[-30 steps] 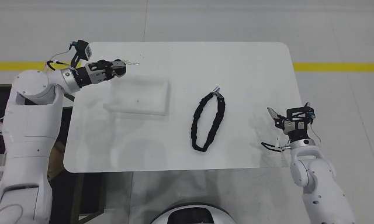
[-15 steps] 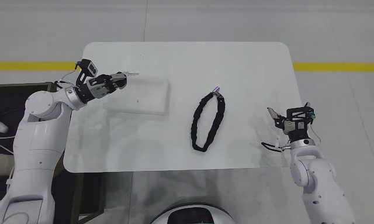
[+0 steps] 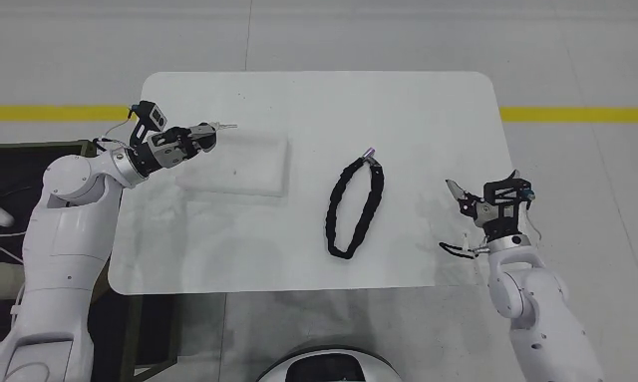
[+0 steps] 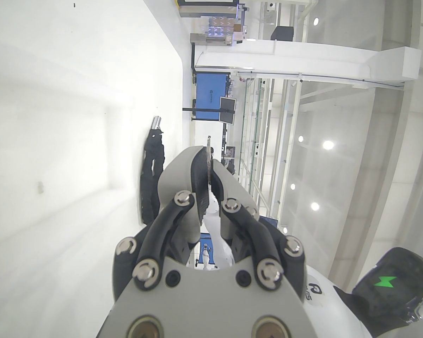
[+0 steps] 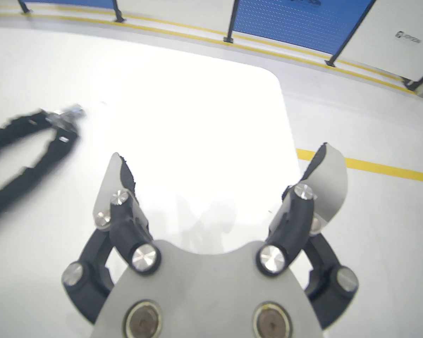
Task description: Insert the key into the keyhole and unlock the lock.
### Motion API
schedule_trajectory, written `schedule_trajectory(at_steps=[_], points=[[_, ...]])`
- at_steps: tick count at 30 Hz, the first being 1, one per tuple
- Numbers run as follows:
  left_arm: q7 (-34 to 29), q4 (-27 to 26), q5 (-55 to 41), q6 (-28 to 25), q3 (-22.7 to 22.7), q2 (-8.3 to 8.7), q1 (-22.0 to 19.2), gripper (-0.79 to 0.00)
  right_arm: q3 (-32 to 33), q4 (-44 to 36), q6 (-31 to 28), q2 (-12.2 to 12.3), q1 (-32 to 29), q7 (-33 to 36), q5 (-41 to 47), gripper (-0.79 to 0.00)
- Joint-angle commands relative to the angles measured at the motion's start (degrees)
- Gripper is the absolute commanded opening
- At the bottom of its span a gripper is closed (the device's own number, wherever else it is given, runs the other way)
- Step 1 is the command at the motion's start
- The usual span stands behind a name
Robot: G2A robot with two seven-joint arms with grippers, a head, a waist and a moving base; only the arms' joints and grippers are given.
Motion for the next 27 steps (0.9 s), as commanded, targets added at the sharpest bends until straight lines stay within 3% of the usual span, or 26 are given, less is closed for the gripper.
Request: schedule_trajectory(at_steps=[1, 4, 7, 13, 23, 25, 27], points=[[0.0, 0.0, 0.0, 0.0, 0.0, 0.0, 0.0, -0.785, -3.41, -4.21, 1.85, -0.51, 2.19, 8.85, 6.12, 0.0], [0.0, 0.0, 0.0, 0.0, 0.0, 0.0, 0.0, -0.785, -8.5, -8.12, 6.63, -1.28, 7.04, 22.84, 12.86, 0.0], [0.0, 0.0, 0.0, 0.0, 0.0, 0.0, 0.0, -0.785, -13.91, -9.38, 12.82, -2.0, 13.58, 36.61, 13.56, 0.0], [0.0, 0.0, 0.0, 0.0, 0.0, 0.0, 0.0, -0.785, -23.09, -8.36, 24.49, -4.24, 24.19, 51.34, 16.27, 0.0], [0.0, 0.0, 0.0, 0.0, 0.0, 0.0, 0.0, -0.785, -23.62, -8.9, 25.05, -4.48, 25.14, 52.15, 16.23, 0.0], [0.0, 0.0, 0.0, 0.0, 0.0, 0.0, 0.0, -0.785, -22.6, -10.23, 25.75, -4.76, 22.43, 53.14, 22.97, 0.0], [0.0, 0.0, 0.0, 0.0, 0.0, 0.0, 0.0, -0.785, -19.8, -8.38, 29.27, -5.35, 24.51, 57.21, 32.91, 0.0]])
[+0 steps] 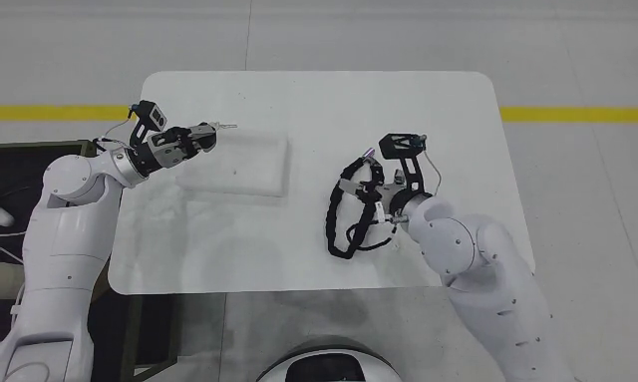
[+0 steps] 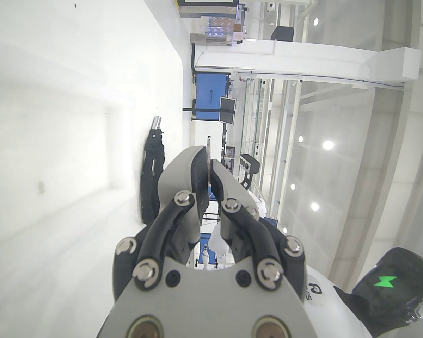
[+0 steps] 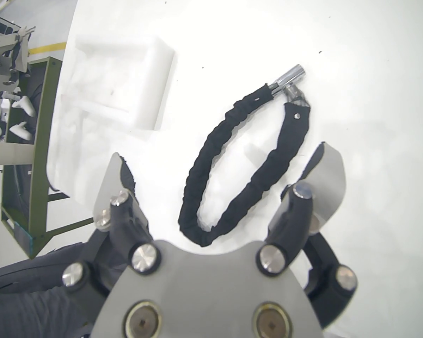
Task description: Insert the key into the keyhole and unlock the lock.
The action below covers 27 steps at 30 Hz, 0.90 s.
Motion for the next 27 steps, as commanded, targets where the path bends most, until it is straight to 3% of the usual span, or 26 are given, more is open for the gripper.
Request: schedule_trajectory(at_steps=[1, 3, 15, 17, 20, 22, 26, 27], points=[[0.0, 0.0, 0.0, 0.0, 0.0, 0.0, 0.0, -0.785, 2.01, 3.14, 4.54, -0.63, 3.8, 4.71, 14.96, 0.0], [0.0, 0.0, 0.0, 0.0, 0.0, 0.0, 0.0, -0.785, 0.67, 7.88, 9.76, -1.36, 8.87, 11.02, 20.5, 0.0], [0.0, 0.0, 0.0, 0.0, 0.0, 0.0, 0.0, -0.785, -17.97, 35.0, 15.16, -4.89, 32.34, 5.65, 19.85, 0.0], [0.0, 0.0, 0.0, 0.0, 0.0, 0.0, 0.0, -0.785, -20.63, 39.07, 16.54, -5.55, 34.72, 4.28, 20.86, -0.099], [0.0, 0.0, 0.0, 0.0, 0.0, 0.0, 0.0, -0.785, -24.68, 44.53, 19.02, -6.37, 38.45, 1.8, 22.21, -0.105], [0.0, 0.0, 0.0, 0.0, 0.0, 0.0, 0.0, -0.785, -27.22, 47.29, 20.72, -6.8, 40.45, 0.1, 23.5, -0.151], [0.0, 0.0, 0.0, 0.0, 0.0, 0.0, 0.0, -0.785, -32.45, 52.47, 23.19, -7.75, 44.53, -2.37, 26.74, -0.129], [0.0, 0.0, 0.0, 0.0, 0.0, 0.0, 0.0, -0.785, -33.48, 53.58, 23.92, -7.99, 45.53, -3.1, 28.08, -0.194]])
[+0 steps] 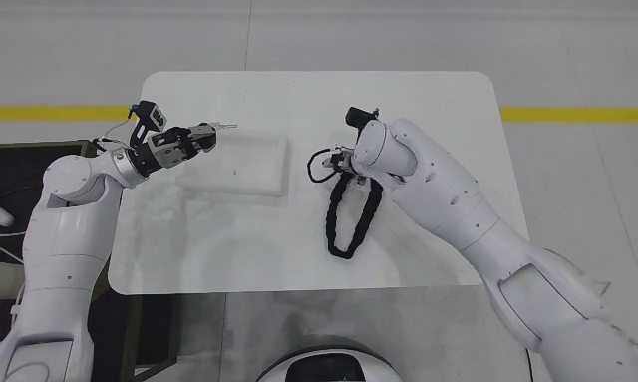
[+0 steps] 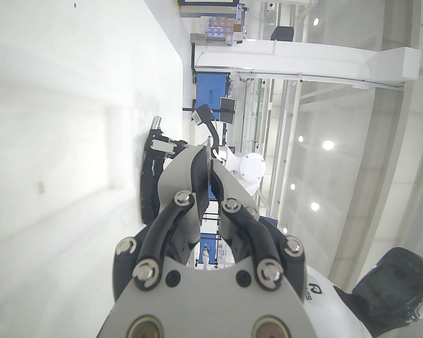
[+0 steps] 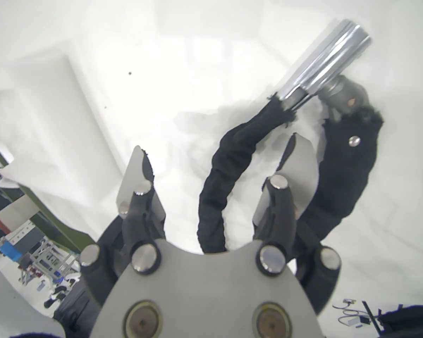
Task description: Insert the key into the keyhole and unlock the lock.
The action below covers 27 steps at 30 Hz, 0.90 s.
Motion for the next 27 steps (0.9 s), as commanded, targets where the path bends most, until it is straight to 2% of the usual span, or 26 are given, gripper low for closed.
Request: schedule_trajectory(at_steps=[1, 5, 6, 7, 9, 10, 13, 17, 19, 24, 27], points=[[0.0, 0.0, 0.0, 0.0, 0.0, 0.0, 0.0, -0.785, -2.61, 2.54, 1.81, -0.48, 2.14, -1.78, 2.3, -0.302], [0.0, 0.0, 0.0, 0.0, 0.0, 0.0, 0.0, -0.785, -7.62, 5.86, 4.94, -1.22, 5.55, -4.91, 7.24, -0.36], [0.0, 0.0, 0.0, 0.0, 0.0, 0.0, 0.0, -0.785, -8.69, 6.29, 5.12, -1.36, 6.23, -5.1, 9.05, -0.406], [0.0, 0.0, 0.0, 0.0, 0.0, 0.0, 0.0, -0.785, -9.85, 6.91, 5.59, -1.46, 6.98, -5.56, 10.59, -0.474], [0.0, 0.0, 0.0, 0.0, 0.0, 0.0, 0.0, -0.785, -12.34, 7.64, 6.85, -1.64, 8.49, -6.83, 13.33, -0.751], [0.0, 0.0, 0.0, 0.0, 0.0, 0.0, 0.0, -0.785, -13.49, 7.88, 7.46, -1.68, 9.19, -7.44, 14.78, -0.785], [0.0, 0.0, 0.0, 0.0, 0.0, 0.0, 0.0, -0.785, -15.84, 7.13, 7.92, -1.41, 11.3, -7.9, 19.98, -0.785], [0.0, 0.0, 0.0, 0.0, 0.0, 0.0, 0.0, -0.785, -14.64, 3.05, 2.69, 1.01, 13.02, -2.67, 27.17, -0.785], [0.0, 0.0, 0.0, 0.0, 0.0, 0.0, 0.0, -0.785, -12.42, 0.3, -0.91, 3.37, 13.49, 0.91, 29.85, -0.785], [0.0, 0.0, 0.0, 0.0, 0.0, 0.0, 0.0, -0.785, -6.22, -6.59, -9.43, 10.79, 12.42, 9.43, 30.28, -0.785], [0.0, 0.0, 0.0, 0.0, 0.0, 0.0, 0.0, -0.785, -2.09, -10.72, -13.51, 15.26, 10.49, 9.87, 30.49, -0.785]])
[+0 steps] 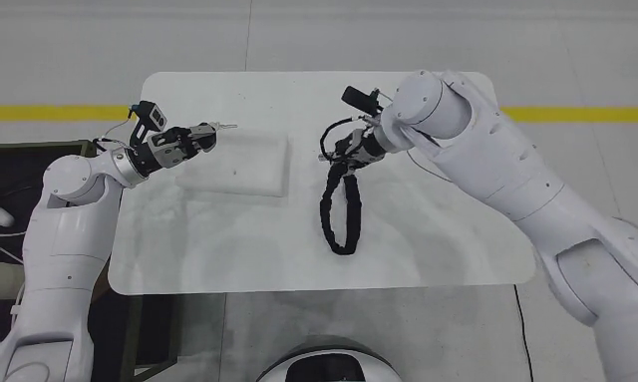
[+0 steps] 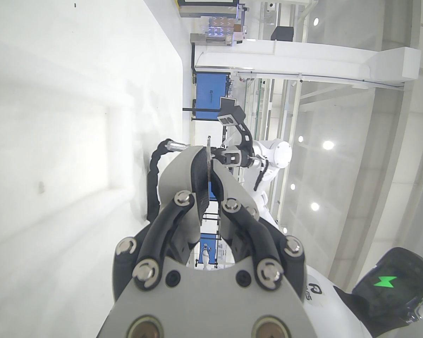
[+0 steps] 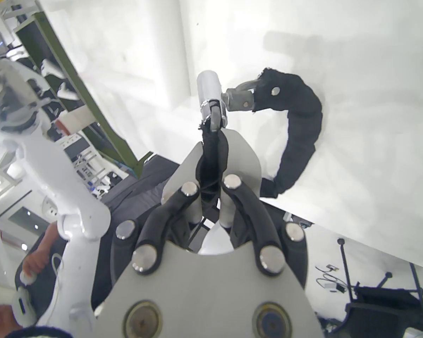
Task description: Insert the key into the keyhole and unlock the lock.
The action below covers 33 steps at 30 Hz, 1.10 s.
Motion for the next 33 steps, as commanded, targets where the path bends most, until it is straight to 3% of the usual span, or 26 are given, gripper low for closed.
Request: schedule_trajectory(at_steps=[1, 2, 12, 18, 33], points=[[0.0, 0.0, 0.0, 0.0, 0.0, 0.0, 0.0, -0.785, 3.1, -2.99, -3.66, 3.38, -1.74, -1.17, -1.5, -0.785], [0.0, 0.0, 0.0, 0.0, 0.0, 0.0, 0.0, -0.785, 4.48, -4.37, -5.46, 4.78, -2.79, -1.07, -3.3, -0.785], [0.0, 0.0, 0.0, 0.0, 0.0, 0.0, 0.0, -0.785, 4.28, -4.83, -5.93, 4.86, -3.29, -1.68, -3.67, -0.785], [0.0, 0.0, 0.0, 0.0, 0.0, 0.0, 0.0, -0.785, 10.9, -13.08, -16.71, 6.48, -8.51, -12.46, -14.44, -0.785], [0.0, 0.0, 0.0, 0.0, 0.0, 0.0, 0.0, -0.785, 10.9, -13.08, -16.71, 6.48, -8.51, -12.46, -14.44, -0.785]])
